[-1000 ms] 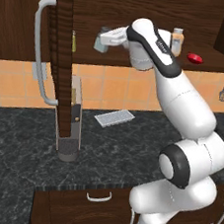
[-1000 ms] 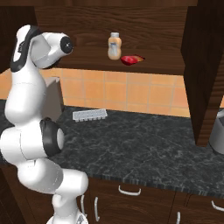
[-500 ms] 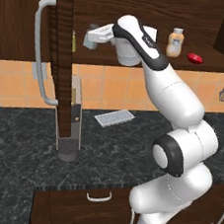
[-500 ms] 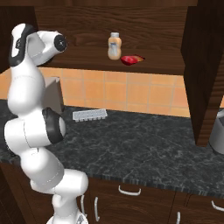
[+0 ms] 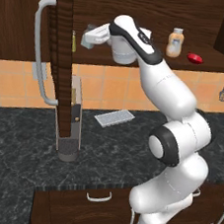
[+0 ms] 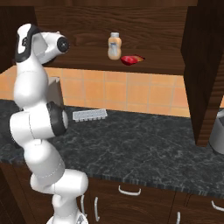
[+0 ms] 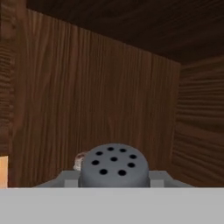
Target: Put the shaker and condiment bottle from the counter next to their counterparts in the cabinet.
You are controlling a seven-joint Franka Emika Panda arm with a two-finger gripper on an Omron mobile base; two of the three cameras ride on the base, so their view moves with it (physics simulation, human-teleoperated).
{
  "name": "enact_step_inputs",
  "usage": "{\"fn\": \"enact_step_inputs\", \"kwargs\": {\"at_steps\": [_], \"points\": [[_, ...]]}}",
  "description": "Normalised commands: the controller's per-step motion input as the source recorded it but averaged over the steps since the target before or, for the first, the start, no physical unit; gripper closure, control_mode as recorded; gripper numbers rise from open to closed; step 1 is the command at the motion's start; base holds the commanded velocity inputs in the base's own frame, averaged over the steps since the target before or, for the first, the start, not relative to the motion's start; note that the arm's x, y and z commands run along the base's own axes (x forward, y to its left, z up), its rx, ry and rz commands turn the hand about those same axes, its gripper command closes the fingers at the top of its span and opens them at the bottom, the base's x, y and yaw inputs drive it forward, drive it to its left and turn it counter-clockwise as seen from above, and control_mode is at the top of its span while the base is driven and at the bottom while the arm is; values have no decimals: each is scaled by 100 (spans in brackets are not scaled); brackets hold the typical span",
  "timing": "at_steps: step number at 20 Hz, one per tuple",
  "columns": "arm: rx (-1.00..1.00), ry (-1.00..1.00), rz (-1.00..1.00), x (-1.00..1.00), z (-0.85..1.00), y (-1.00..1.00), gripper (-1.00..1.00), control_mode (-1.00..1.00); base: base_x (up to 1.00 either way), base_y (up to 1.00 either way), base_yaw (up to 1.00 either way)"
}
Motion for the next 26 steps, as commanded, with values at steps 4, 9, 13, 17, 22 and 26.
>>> {"fn": "enact_step_inputs", "kwargs": {"at_steps": [4, 9, 13, 17, 22, 26], "points": [[0, -6, 3, 30, -16, 5, 100, -100, 0, 0, 0], [-5, 0, 2, 24, -6, 4, 100, -100, 0, 0, 0], [-5, 0, 2, 23, 0, 7, 100, -100, 0, 0, 0], [-3, 0, 3, 23, 0, 16, 100, -100, 0, 0, 0], [-2, 0, 4, 14, 0, 20, -100, -100, 0, 0, 0], [-1, 0, 4, 13, 0, 2, -100, -100, 0, 0, 0]]}}
